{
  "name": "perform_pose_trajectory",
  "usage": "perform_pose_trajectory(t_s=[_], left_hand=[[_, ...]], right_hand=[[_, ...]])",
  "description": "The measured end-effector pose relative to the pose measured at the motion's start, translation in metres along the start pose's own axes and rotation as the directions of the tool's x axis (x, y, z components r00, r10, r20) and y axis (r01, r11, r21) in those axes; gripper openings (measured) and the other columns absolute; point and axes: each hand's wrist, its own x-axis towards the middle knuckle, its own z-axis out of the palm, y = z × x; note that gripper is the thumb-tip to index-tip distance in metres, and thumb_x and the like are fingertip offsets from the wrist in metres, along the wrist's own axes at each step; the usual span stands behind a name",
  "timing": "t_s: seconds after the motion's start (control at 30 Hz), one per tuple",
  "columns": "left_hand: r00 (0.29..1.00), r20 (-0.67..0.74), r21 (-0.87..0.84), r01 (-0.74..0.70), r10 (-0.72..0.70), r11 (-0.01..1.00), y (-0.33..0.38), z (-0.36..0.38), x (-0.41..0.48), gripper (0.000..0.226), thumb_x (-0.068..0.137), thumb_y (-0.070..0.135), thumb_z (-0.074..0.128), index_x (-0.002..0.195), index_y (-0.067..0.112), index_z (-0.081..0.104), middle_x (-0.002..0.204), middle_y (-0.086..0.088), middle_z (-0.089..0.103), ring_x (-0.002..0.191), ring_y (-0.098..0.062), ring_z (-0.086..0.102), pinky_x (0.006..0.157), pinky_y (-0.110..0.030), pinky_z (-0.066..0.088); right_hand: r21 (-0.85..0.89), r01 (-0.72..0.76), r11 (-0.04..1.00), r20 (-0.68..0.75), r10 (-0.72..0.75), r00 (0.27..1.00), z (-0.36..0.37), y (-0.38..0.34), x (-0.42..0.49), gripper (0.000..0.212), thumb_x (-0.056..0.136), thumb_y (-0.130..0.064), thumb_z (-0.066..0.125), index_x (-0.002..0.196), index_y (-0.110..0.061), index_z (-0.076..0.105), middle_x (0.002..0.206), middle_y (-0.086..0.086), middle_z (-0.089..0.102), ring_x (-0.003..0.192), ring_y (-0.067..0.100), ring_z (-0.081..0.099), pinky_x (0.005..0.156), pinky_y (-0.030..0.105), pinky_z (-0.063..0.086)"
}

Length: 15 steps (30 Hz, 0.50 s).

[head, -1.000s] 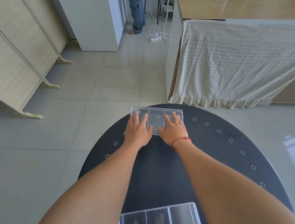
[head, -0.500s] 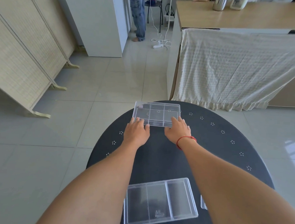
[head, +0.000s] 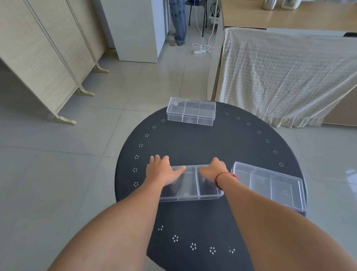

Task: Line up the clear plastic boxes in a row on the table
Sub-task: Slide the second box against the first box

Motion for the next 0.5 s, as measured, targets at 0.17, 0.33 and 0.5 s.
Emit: perform_pose_trajectory(t_s=[0.17, 0.33, 0.5], left_hand=[[0.964, 0.073, -0.212, 0.265, -0.255, 0.941, -0.006, 0.006, -0.022, 0.082, 0.084, 0.059, 0.059, 0.145, 0.012, 0.032, 0.148, -0.009, 0.041, 0.133, -0.032, 0.046, 0.098, -0.041, 0.044], [0.959, 0.055, -0.338, 0.278, -0.276, 0.899, 0.000, -0.001, -0.012, 0.072, 0.086, 0.050, 0.063, 0.141, 0.010, 0.039, 0.144, -0.008, 0.046, 0.128, -0.032, 0.051, 0.096, -0.039, 0.047], [0.978, -0.036, -0.368, 0.176, -0.203, 0.913, 0.013, -0.018, 0.020, 0.077, 0.088, 0.048, 0.060, 0.148, 0.015, 0.026, 0.145, -0.010, 0.045, 0.127, -0.034, 0.051, 0.095, -0.041, 0.046]], right_hand=[[0.043, -0.031, 0.999, 0.009, 0.031, 0.999, 0.008, 0.012, -0.010, 0.074, 0.086, -0.031, 0.061, 0.147, -0.008, 0.026, 0.141, 0.015, 0.047, 0.125, 0.035, 0.052, 0.099, 0.039, 0.046], [0.077, -0.018, 0.997, -0.021, 0.020, 1.000, 0.001, 0.002, -0.005, 0.067, 0.086, -0.028, 0.061, 0.142, -0.007, 0.032, 0.136, 0.014, 0.051, 0.120, 0.034, 0.056, 0.092, 0.037, 0.048], [0.131, 0.001, 0.991, -0.109, 0.014, 0.994, -0.015, -0.020, 0.015, 0.069, 0.086, -0.027, 0.059, 0.145, -0.010, 0.027, 0.140, 0.015, 0.047, 0.123, 0.038, 0.054, 0.095, 0.040, 0.046]])
